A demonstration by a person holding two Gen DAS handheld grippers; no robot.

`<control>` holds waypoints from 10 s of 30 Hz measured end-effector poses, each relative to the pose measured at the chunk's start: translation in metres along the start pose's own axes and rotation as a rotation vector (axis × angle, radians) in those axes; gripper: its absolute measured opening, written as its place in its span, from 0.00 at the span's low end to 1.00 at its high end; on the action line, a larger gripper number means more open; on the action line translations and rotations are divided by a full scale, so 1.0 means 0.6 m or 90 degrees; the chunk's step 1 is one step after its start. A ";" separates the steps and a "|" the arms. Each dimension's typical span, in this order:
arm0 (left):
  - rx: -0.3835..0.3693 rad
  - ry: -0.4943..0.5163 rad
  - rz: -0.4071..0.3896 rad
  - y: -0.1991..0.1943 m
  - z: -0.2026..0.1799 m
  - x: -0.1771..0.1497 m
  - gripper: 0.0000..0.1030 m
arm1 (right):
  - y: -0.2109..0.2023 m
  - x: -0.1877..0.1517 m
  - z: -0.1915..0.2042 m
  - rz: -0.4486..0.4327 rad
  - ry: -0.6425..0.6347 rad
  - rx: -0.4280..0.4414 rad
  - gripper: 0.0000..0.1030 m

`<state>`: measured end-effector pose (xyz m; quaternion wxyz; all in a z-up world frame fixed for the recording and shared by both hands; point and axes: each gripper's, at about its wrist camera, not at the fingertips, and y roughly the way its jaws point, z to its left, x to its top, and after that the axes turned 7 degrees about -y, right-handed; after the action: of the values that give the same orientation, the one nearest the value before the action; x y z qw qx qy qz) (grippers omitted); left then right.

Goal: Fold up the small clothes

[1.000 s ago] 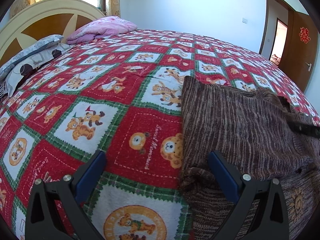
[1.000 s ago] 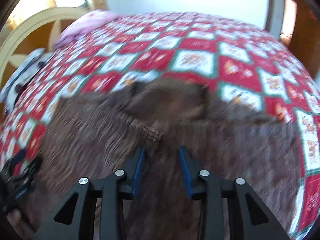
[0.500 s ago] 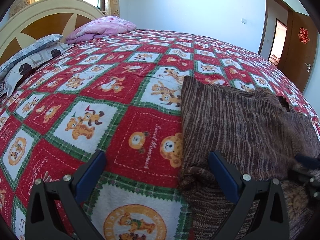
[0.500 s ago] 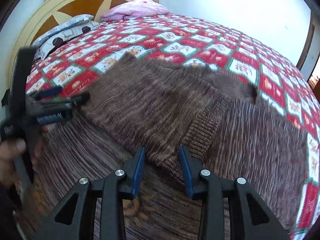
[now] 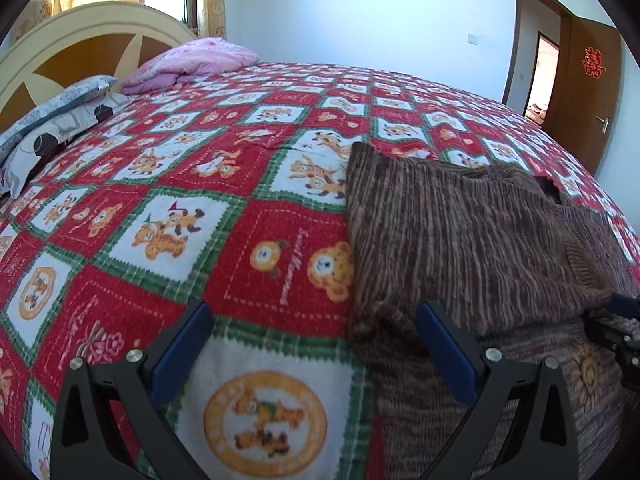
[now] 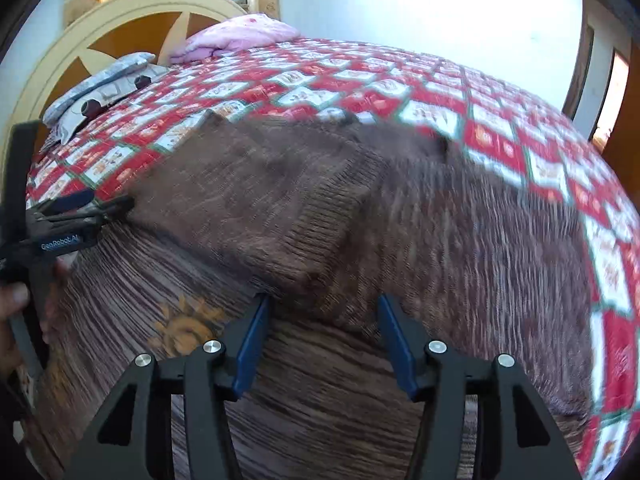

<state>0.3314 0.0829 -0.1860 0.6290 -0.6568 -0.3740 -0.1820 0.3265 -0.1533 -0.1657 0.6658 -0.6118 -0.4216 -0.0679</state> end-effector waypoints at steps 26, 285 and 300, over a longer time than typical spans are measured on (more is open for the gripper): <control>-0.046 0.033 0.041 -0.113 0.003 -0.069 1.00 | -0.165 -0.163 0.012 0.023 0.055 -0.020 0.56; -0.070 0.140 0.041 -0.024 -0.069 -0.002 0.74 | -0.160 -0.102 -0.155 0.000 0.084 -0.076 0.47; -0.057 0.062 0.047 -0.014 -0.033 -0.017 0.89 | -0.100 -0.008 -0.018 0.021 0.036 -0.062 0.48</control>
<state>0.3230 0.0606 -0.1848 0.6225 -0.6883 -0.3096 -0.2070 0.2921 -0.1794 -0.1223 0.6481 -0.6483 -0.3883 -0.0944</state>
